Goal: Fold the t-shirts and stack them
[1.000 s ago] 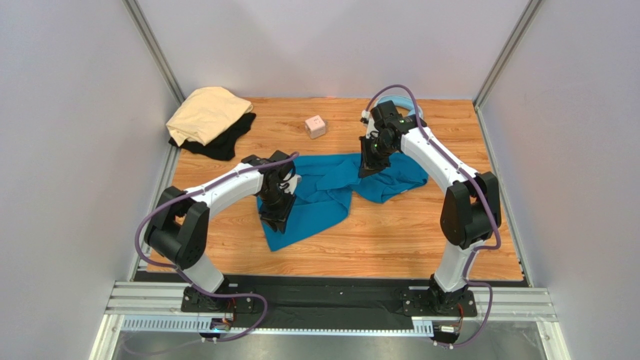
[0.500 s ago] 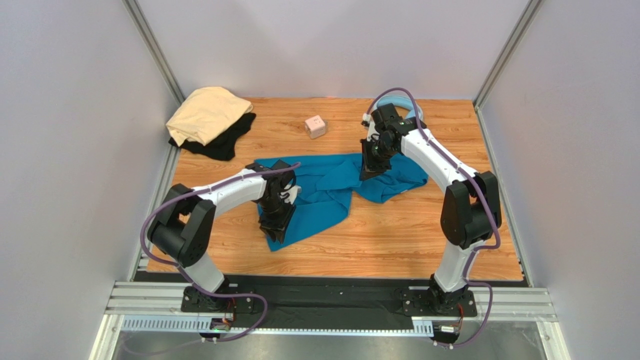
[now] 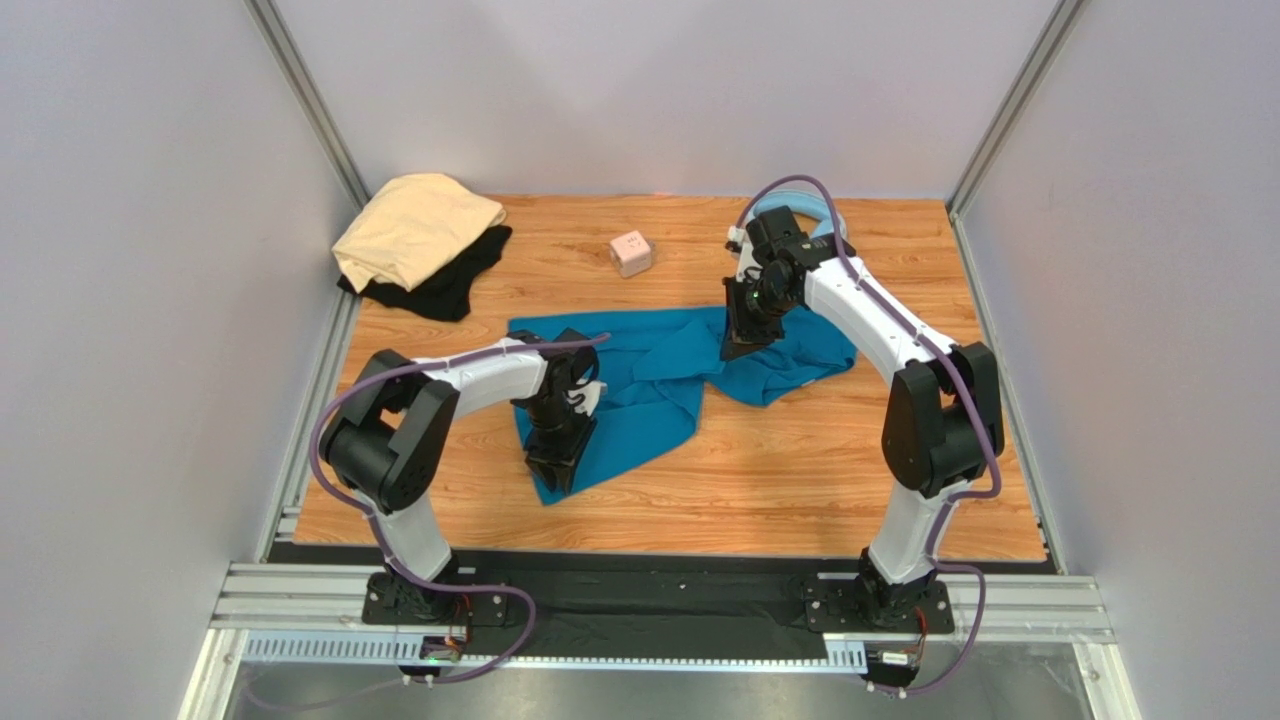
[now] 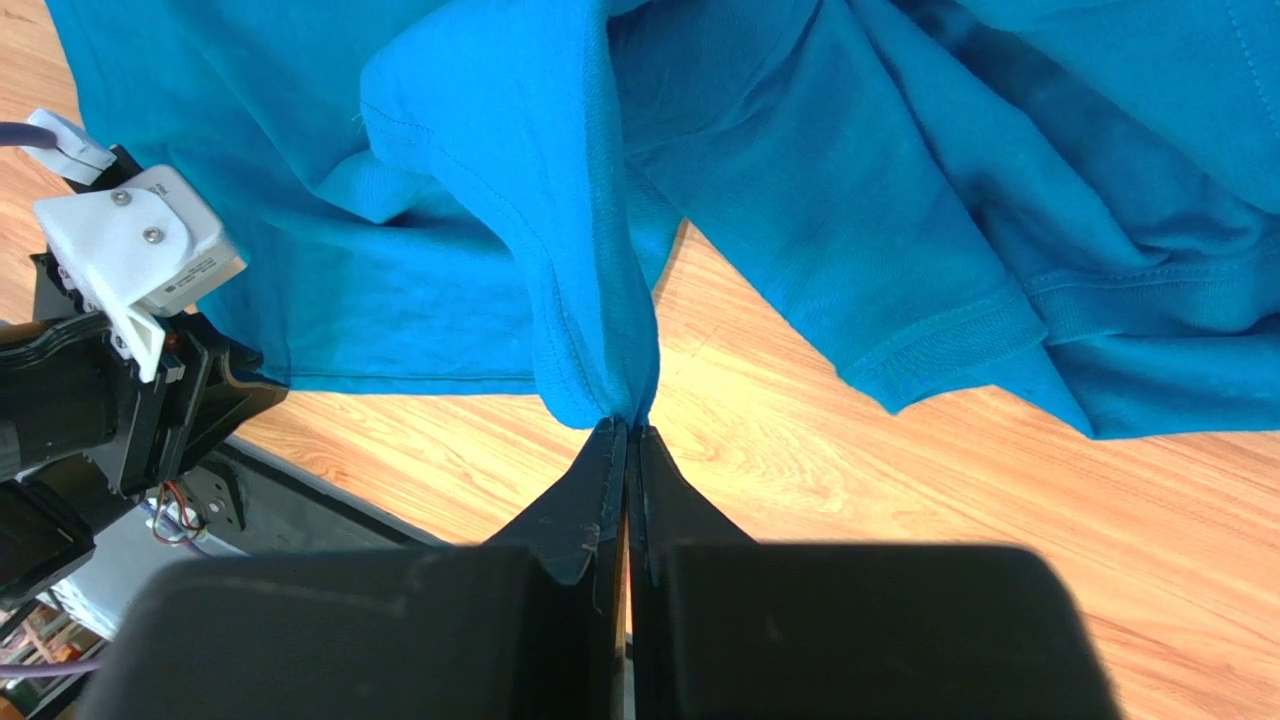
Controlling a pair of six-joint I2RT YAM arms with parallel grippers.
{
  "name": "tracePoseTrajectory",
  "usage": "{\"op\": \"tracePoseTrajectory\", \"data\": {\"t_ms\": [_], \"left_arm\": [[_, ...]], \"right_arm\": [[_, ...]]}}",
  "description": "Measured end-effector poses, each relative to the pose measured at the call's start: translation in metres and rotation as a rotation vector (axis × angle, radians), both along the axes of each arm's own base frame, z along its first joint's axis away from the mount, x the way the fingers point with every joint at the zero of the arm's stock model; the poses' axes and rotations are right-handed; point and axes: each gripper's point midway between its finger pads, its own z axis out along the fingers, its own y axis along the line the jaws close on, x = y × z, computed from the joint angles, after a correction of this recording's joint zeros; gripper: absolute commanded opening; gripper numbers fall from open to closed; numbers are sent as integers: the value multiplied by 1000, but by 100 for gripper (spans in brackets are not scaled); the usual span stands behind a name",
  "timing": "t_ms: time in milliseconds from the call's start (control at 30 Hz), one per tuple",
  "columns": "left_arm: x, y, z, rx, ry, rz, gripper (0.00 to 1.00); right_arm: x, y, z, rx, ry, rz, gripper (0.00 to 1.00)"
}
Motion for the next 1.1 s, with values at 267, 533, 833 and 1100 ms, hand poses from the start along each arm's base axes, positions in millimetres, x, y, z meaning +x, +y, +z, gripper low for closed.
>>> {"op": "tracePoseTrajectory", "data": {"t_ms": [267, 533, 833, 1100], "left_arm": [[-7, -1, -2, 18, 27, -12, 19], [-23, -2, -5, 39, 116, 14, 0], [-24, -2, -3, 57, 103, 16, 0], [23, -3, 22, 56, -172, 27, 0]], "right_arm": [[-1, -5, -3, 8, 16, -12, 0], [2, -10, -2, 20, 21, -28, 0], [5, -17, 8, 31, -4, -46, 0], [5, -33, 46, 58, -102, -94, 0]]}}
